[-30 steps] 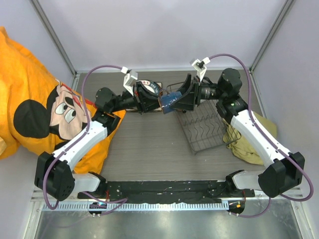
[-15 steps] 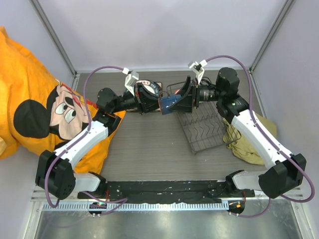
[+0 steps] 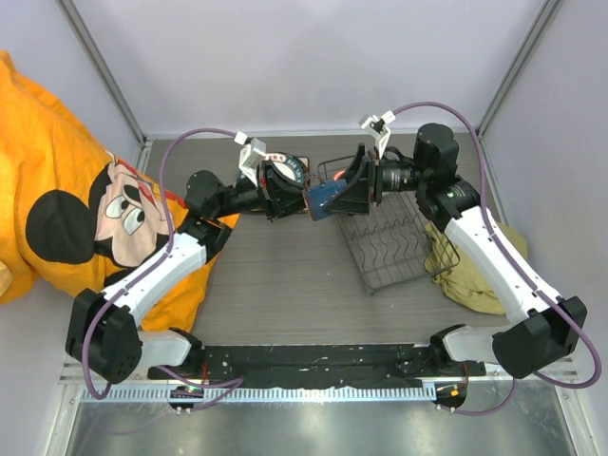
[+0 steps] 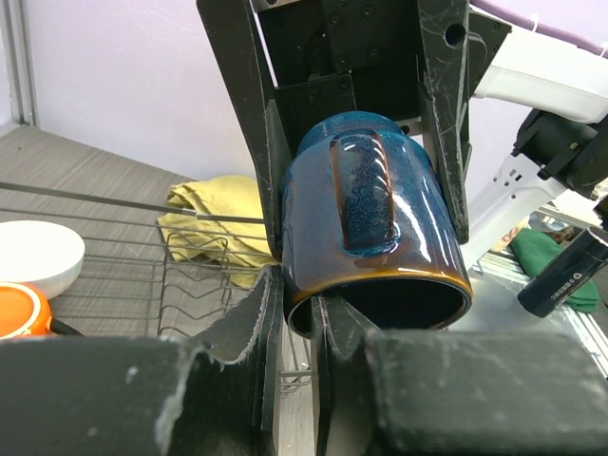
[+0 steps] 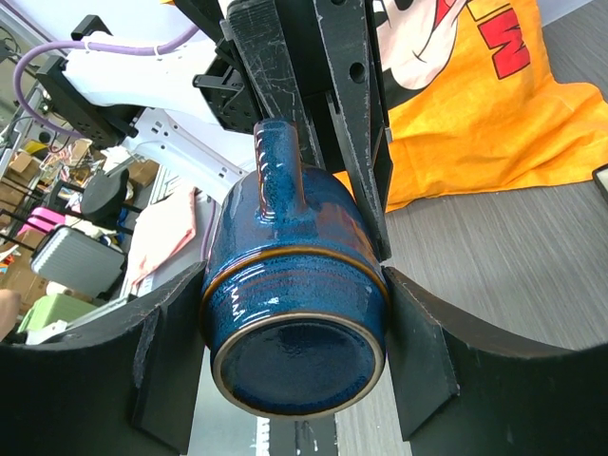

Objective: Unload the mixed dishes from the dish rack
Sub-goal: Place the cup at the center of the board.

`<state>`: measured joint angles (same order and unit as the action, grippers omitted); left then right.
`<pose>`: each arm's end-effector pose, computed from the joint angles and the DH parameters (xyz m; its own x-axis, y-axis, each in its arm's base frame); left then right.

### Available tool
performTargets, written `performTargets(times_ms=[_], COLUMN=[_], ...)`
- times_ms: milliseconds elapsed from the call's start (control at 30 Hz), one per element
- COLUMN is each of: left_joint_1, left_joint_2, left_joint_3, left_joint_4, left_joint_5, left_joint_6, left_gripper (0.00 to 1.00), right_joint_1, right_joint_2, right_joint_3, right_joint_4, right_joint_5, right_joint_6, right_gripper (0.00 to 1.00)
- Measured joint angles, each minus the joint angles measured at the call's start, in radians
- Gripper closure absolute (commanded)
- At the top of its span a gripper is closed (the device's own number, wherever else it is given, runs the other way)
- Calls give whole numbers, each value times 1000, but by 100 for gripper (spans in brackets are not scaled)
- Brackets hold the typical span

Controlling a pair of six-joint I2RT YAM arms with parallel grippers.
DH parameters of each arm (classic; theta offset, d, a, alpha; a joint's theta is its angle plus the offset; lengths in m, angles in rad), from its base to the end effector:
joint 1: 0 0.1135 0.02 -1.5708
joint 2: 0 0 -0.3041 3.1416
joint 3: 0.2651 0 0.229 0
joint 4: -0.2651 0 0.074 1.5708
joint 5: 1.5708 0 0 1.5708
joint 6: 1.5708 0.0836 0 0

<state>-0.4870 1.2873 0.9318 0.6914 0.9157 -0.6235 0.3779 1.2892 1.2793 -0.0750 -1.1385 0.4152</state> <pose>0.2173 -0.1901 0.4260 -0.3163 -0.2350 -0.9191 0.9387 0.0626 -0.3390 0.2190 0.1686 0.4542 -0.4737 -0.0062 -0.8807 -0.8791 0.0635 0.4724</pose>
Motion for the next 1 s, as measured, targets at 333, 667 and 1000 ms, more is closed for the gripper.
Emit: performTargets(times_ms=[333, 667, 1000], left_joint_1=[-3, 6, 13], left_joint_2=[-37, -67, -99], left_joint_3=[-27, -35, -35], left_joint_4=[5, -107, -307], left_joint_5=[-15, -11, 16], left_joint_6=[7, 67, 214], left_gripper=[100, 100, 100], right_joint_1=[-14, -47, -94], right_joint_2=[21, 26, 26], right_joint_3=[76, 97, 116], right_joint_4=[-114, -170, -161], right_joint_5=[-9, 23, 98], right_joint_6=[-55, -124, -157], right_gripper=[26, 24, 19])
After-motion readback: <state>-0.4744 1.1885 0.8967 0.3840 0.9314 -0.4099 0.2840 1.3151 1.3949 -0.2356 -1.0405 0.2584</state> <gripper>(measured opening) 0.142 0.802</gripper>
